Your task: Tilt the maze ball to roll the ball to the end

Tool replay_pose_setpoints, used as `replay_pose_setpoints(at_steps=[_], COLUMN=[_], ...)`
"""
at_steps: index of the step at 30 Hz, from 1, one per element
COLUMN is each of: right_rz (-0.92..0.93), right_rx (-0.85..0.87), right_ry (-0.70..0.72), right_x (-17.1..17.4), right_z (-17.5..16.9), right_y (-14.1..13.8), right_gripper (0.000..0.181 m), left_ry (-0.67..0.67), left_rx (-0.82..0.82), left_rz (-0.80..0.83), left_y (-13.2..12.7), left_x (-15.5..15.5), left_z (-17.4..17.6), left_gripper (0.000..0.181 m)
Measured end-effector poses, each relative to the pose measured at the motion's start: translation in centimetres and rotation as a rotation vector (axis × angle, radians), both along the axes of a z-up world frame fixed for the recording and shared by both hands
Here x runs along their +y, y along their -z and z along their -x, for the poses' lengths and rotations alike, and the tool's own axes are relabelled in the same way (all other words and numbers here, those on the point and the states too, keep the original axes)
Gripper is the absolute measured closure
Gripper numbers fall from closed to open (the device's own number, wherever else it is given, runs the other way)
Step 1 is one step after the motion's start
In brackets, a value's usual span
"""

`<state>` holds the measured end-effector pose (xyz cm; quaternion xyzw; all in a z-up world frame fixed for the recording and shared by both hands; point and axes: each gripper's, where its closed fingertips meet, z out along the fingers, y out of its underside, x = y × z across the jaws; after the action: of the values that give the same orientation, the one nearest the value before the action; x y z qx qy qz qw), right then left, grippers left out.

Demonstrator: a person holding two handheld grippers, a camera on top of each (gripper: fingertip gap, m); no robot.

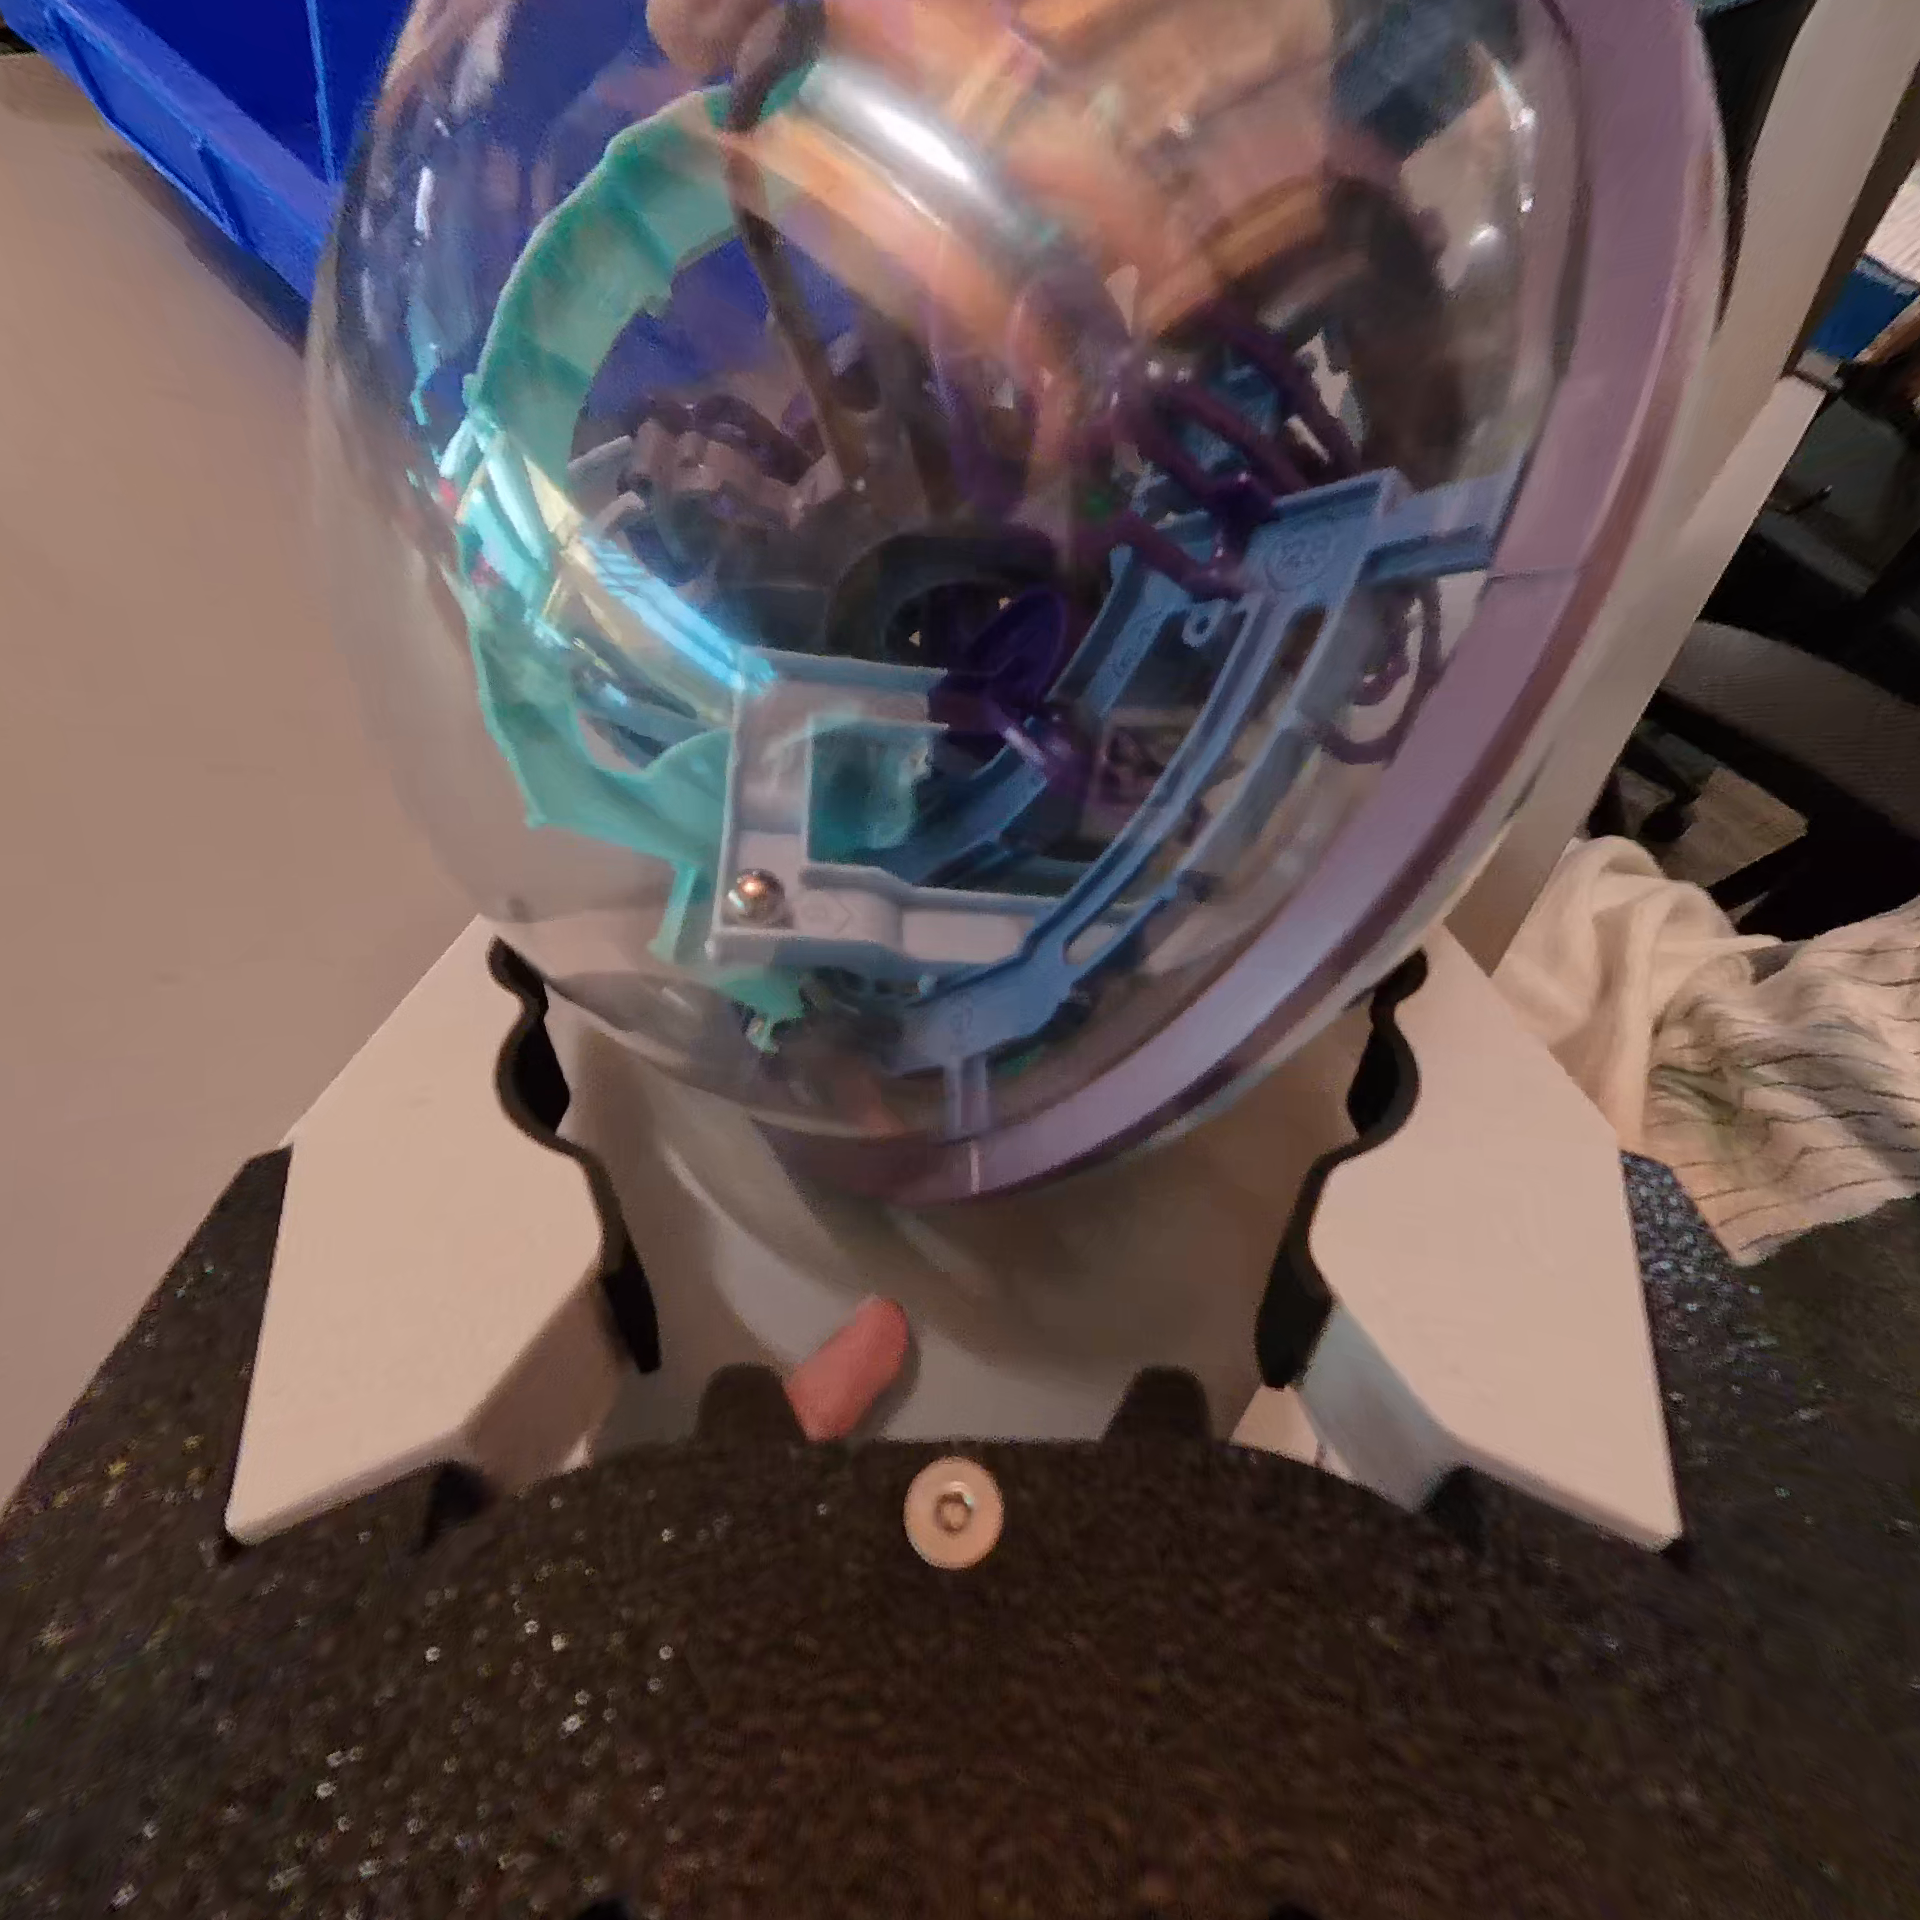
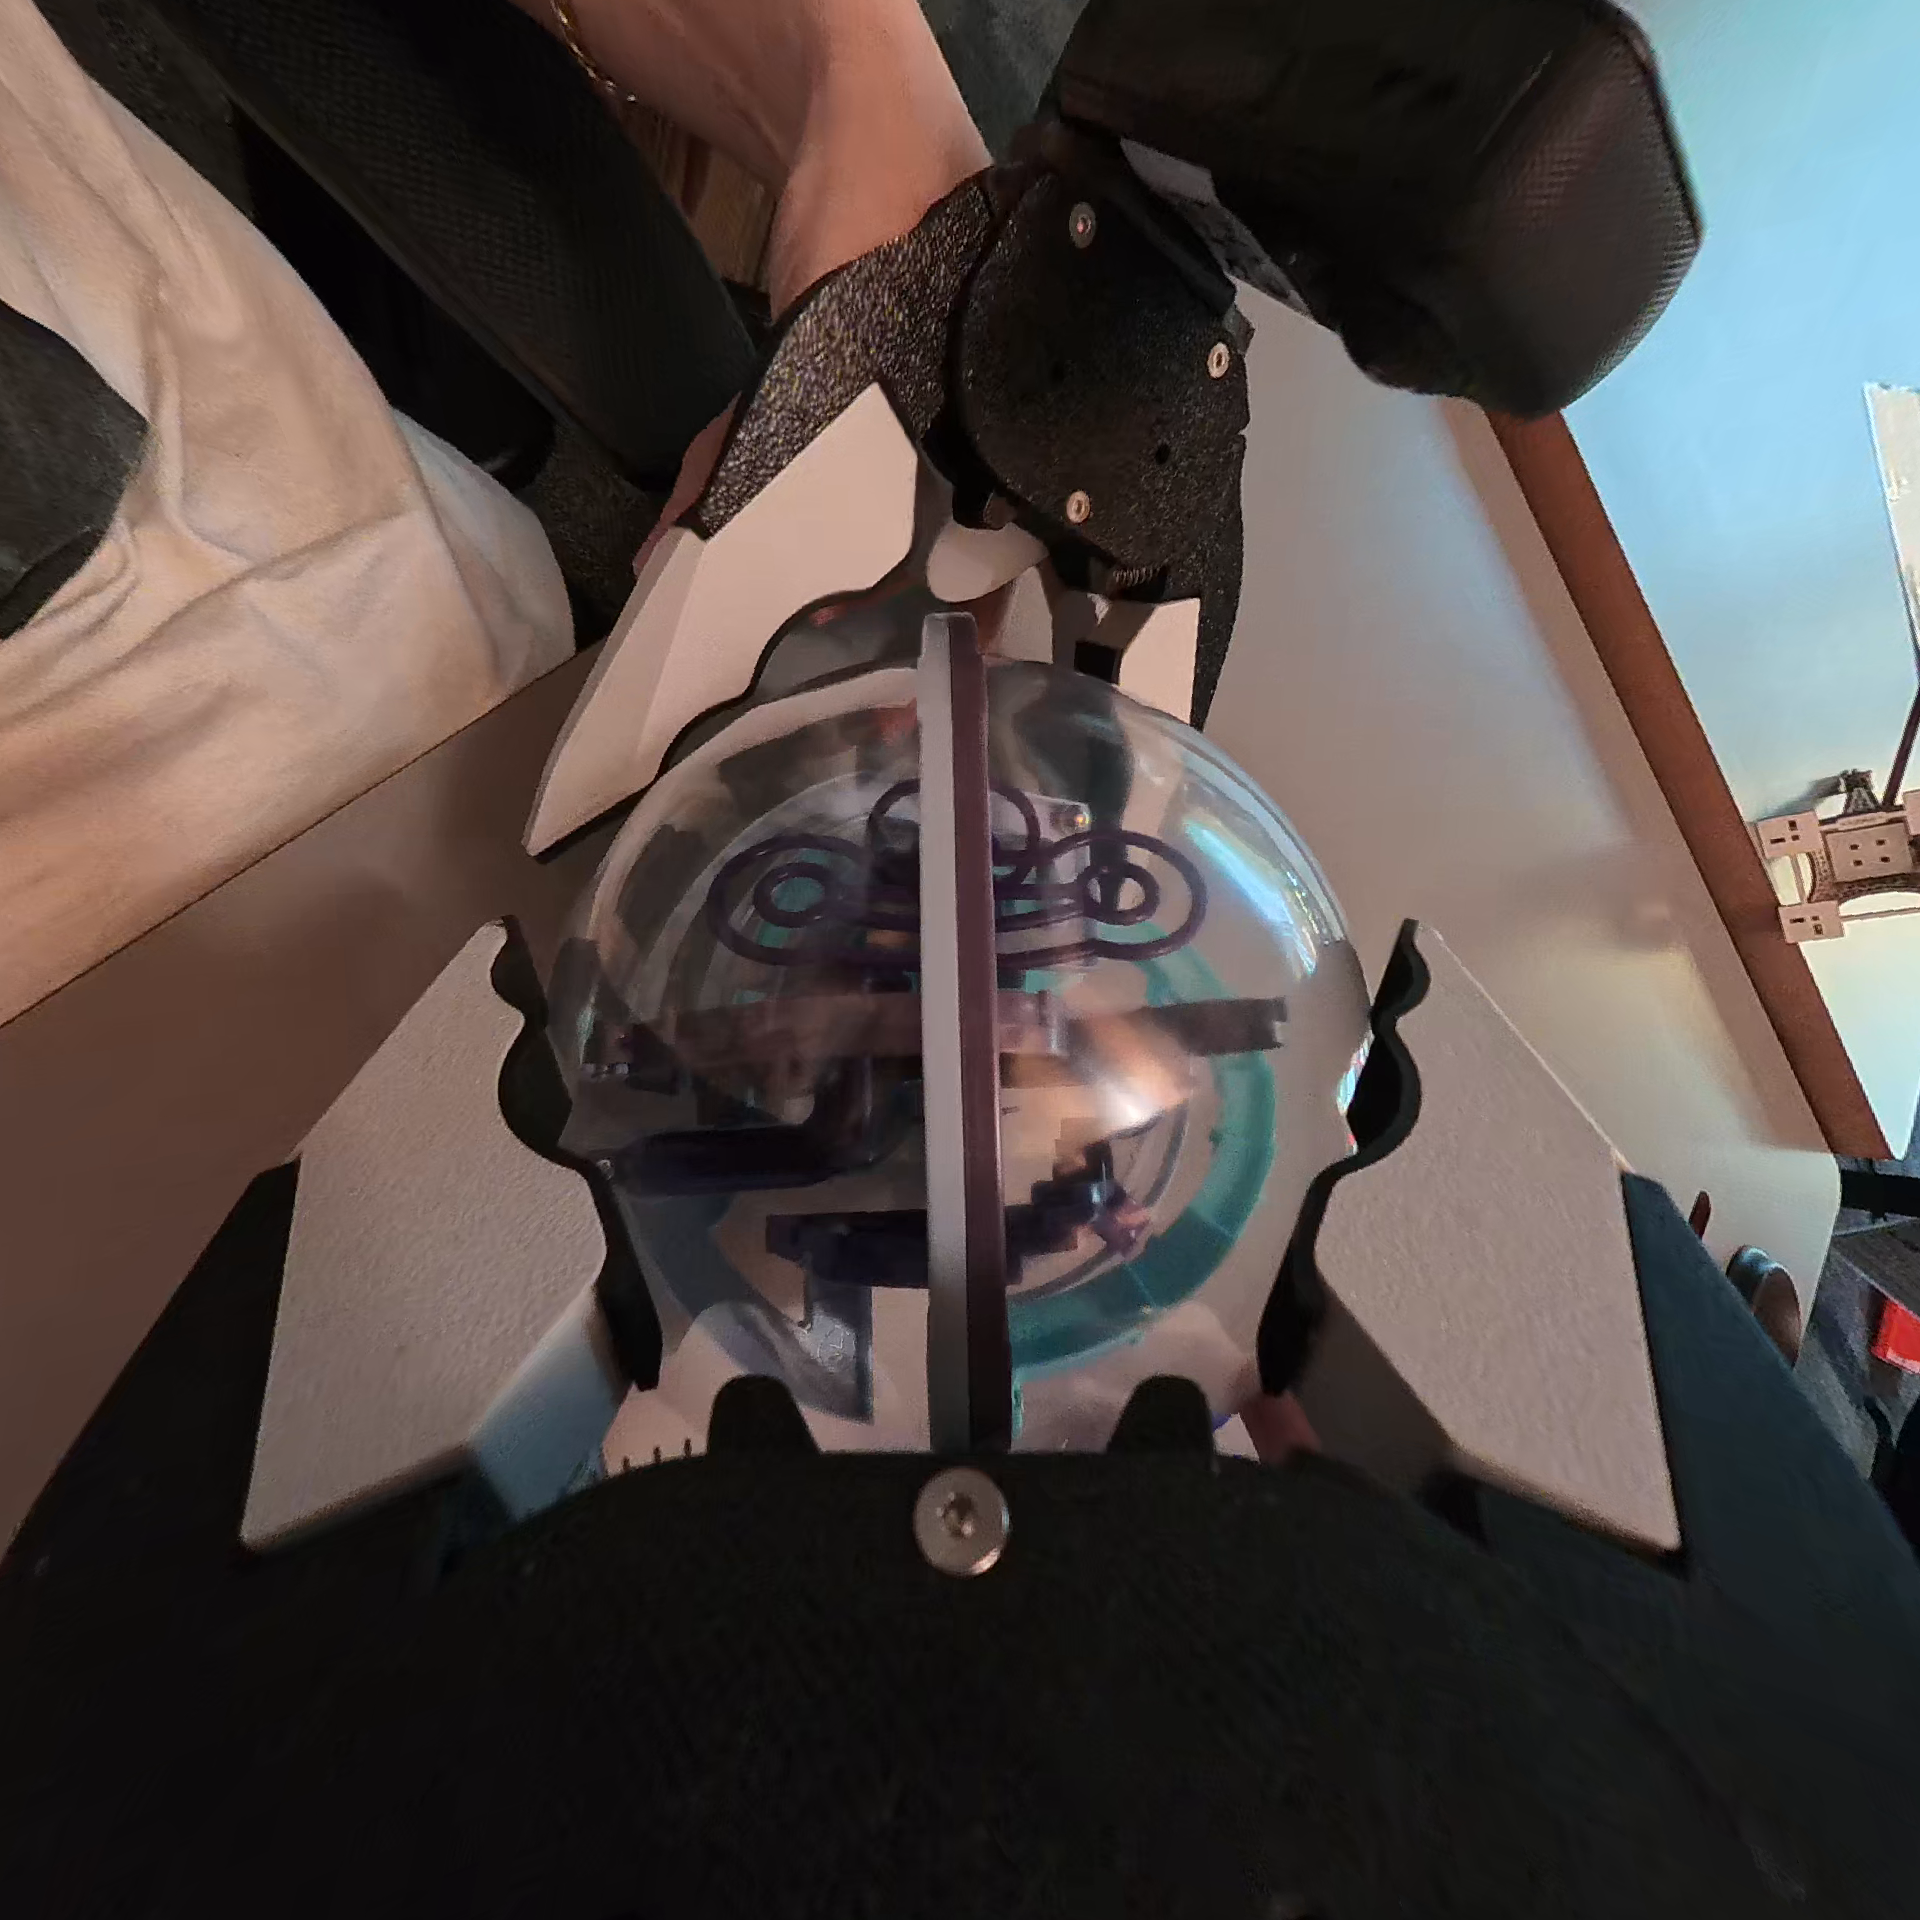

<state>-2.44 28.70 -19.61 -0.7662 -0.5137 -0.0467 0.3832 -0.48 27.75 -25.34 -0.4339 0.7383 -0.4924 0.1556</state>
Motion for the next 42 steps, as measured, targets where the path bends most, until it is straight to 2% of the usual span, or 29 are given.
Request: replay_pose_setpoints(at_steps=[1, 16, 28, 42], right_rz=[-0.006, -0.057, -0.181, -0.343], right_rx=[0.000, 0.002, 0.038, 0.329], right_ry=[0.003, 0.045, 0.120, 0.382], right_x=[0.0, -0.3, -0.9, -0.8], right_z=[0.0, -0.1, -0.5, -1.6], right_y=[0.0, -0.1, -0.4, -1.6], right_gripper=[0.030, 0.030, 0.030, 0.030], left_ry=[-0.001, 0.018, 0.060, 0.236], left_rx=[0.000, -0.003, -0.023, 0.059], left_rz=[0.013, 0.000, -0.034, -0.042], left_y=[-0.1, 0.0, -0.2, -1.3], left_x=[-0.1, -0.5, -0.8, -0.8], left_z=[0.0, -0.2, -0.5, -0.7], left_gripper=[0.031, 0.029, 0.029, 0.027])
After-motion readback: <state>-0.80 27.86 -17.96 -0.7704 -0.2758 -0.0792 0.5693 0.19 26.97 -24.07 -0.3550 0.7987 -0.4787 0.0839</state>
